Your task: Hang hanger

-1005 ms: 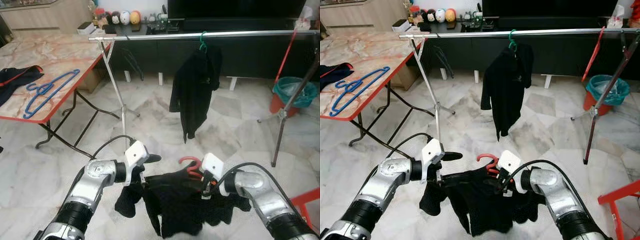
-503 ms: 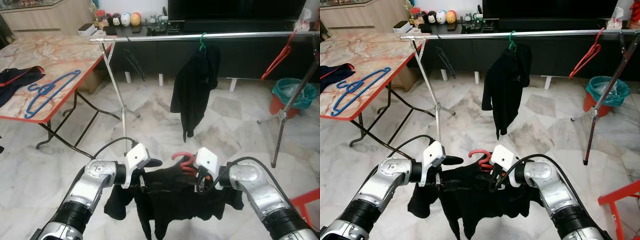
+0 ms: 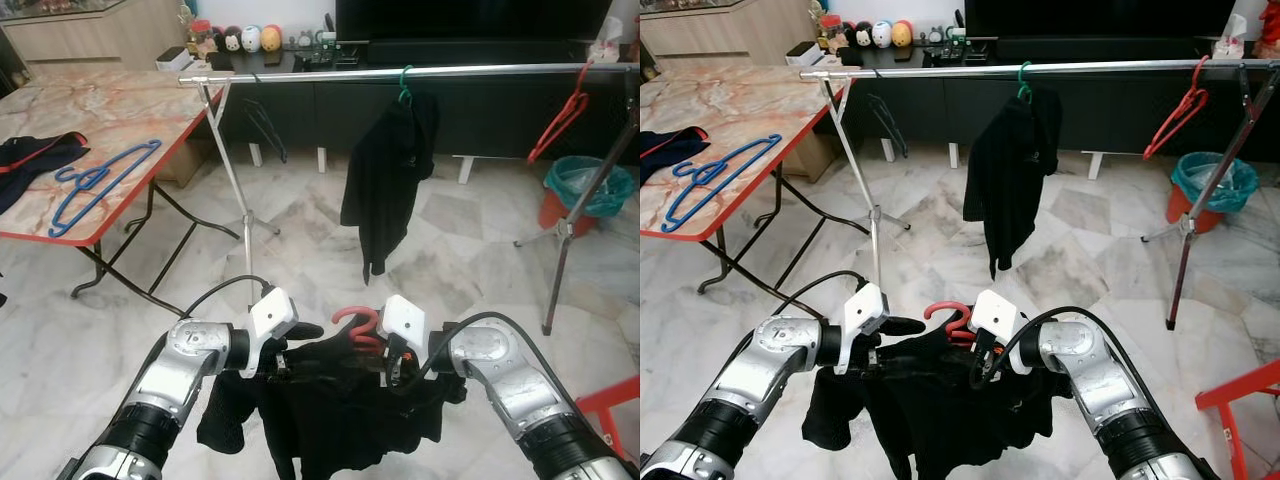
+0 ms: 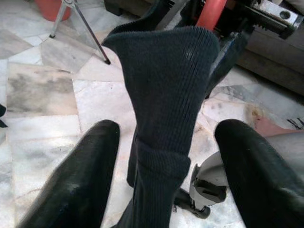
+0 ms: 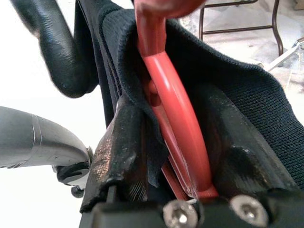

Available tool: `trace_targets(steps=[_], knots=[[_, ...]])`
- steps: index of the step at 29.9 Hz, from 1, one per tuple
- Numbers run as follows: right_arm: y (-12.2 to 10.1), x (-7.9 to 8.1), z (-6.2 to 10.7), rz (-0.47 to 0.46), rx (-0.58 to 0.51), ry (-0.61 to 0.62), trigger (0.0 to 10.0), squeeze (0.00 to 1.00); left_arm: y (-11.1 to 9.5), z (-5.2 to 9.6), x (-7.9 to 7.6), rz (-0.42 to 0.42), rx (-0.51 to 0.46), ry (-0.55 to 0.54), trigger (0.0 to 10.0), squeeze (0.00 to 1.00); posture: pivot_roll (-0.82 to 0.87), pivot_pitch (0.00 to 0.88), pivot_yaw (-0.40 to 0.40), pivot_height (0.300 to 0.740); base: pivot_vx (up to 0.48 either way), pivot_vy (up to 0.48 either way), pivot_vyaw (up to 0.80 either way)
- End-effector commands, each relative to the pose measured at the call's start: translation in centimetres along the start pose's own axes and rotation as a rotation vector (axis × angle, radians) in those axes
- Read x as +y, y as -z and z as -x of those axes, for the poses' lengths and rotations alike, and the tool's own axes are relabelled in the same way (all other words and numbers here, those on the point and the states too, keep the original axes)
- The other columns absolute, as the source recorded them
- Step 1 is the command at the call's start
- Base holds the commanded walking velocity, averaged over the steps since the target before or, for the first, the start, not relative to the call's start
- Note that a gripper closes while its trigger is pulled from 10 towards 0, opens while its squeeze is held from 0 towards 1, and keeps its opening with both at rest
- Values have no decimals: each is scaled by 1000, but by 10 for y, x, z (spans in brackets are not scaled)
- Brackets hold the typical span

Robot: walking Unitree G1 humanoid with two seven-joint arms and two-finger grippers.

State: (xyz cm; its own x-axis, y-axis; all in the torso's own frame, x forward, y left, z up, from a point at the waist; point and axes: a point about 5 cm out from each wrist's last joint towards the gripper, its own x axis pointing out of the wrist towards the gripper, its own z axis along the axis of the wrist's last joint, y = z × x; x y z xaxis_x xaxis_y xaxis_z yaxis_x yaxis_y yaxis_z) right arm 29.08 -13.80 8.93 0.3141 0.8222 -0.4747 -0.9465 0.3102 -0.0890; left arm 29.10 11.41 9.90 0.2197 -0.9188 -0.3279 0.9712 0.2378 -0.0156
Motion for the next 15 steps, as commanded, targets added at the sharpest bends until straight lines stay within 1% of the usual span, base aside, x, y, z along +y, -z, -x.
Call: trace_targets(steps=[1, 15], knots=[[-21, -5, 0, 54, -67, 1, 10000, 0, 3, 3, -3, 8, 13, 20, 0, 0, -9, 33, 78, 740, 0, 0, 0], [-21, -5, 1, 45, -73, 7, 10000, 0, 3, 3, -5, 12, 26, 49, 0, 0, -8, 32, 84, 740, 0, 0, 0]])
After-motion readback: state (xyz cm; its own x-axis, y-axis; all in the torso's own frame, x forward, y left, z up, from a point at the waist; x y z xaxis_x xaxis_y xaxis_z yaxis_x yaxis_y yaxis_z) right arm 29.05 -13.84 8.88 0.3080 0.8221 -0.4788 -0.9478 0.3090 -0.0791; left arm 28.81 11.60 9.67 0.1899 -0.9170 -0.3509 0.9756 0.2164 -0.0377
